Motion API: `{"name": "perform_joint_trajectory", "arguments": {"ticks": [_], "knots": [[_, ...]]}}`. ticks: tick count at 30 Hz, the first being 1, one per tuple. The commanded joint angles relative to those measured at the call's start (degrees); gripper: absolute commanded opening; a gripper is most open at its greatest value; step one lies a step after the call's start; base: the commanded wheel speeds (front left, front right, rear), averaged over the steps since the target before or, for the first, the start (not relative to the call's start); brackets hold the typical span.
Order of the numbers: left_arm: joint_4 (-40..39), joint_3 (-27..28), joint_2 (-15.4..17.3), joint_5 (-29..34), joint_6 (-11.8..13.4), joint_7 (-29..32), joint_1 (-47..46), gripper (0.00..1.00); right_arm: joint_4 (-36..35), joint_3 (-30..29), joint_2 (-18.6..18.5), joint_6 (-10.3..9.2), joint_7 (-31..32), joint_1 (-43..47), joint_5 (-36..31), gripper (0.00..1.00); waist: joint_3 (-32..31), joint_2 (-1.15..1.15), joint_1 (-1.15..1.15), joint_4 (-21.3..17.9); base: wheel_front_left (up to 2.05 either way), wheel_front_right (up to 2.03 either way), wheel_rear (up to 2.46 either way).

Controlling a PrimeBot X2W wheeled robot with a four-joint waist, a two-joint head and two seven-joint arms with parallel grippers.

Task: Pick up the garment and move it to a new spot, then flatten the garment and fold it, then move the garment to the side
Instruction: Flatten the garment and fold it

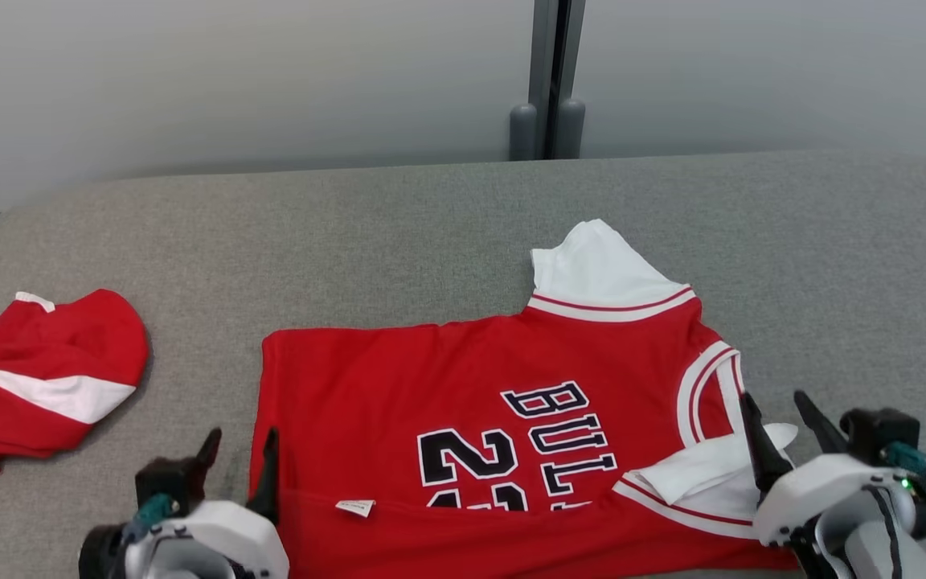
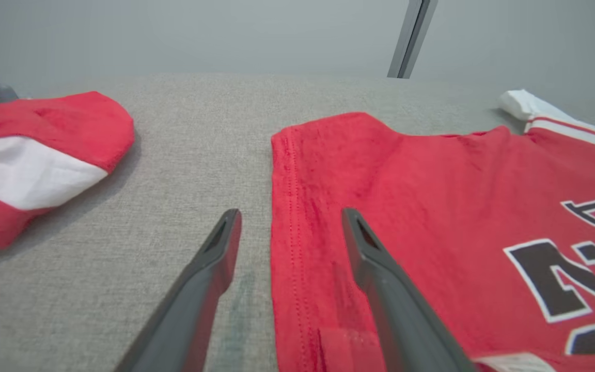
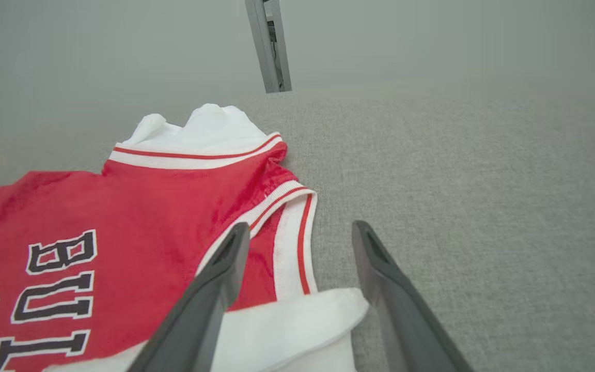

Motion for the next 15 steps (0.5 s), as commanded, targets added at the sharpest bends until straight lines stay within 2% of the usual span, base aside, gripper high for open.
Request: {"name": "perform_joint_trajectory", "arguments": {"ticks": [1,8,12,15], "knots": [[0.39,0.23,0.85,0.49,-0.01,-0.01,-1.51,1.0,0.09,0.13,-0.12,-0.02,0.01,-1.1,-0.45,1.0,1.39,0.0,0.0,-0.05,0.0,0.0,0.0],[12.2,-0.48,2.49,1.06,-0.45,3.47,-17.81,1.0,1.41,3.14,0.81,-0.02,0.01,-10.62,-3.29,1.0,6.29,0.0,0.0,-0.79,0.0,0.0,0.0],[17.98,-1.48,2.43,1.15,-1.1,5.14,-24.92,1.0,2.2,4.9,1.22,-0.02,0.01,-14.71,-3.15,1.0,9.43,0.0,0.0,-1.42,0.0,0.0,0.0],[21.38,-2.16,2.64,1.65,-0.29,5.81,-27.36,1.0,2.13,5.55,1.4,-0.02,0.01,-16.11,-2.43,1.0,10.7,0.0,0.0,-1.87,0.0,0.0,0.0]]}}
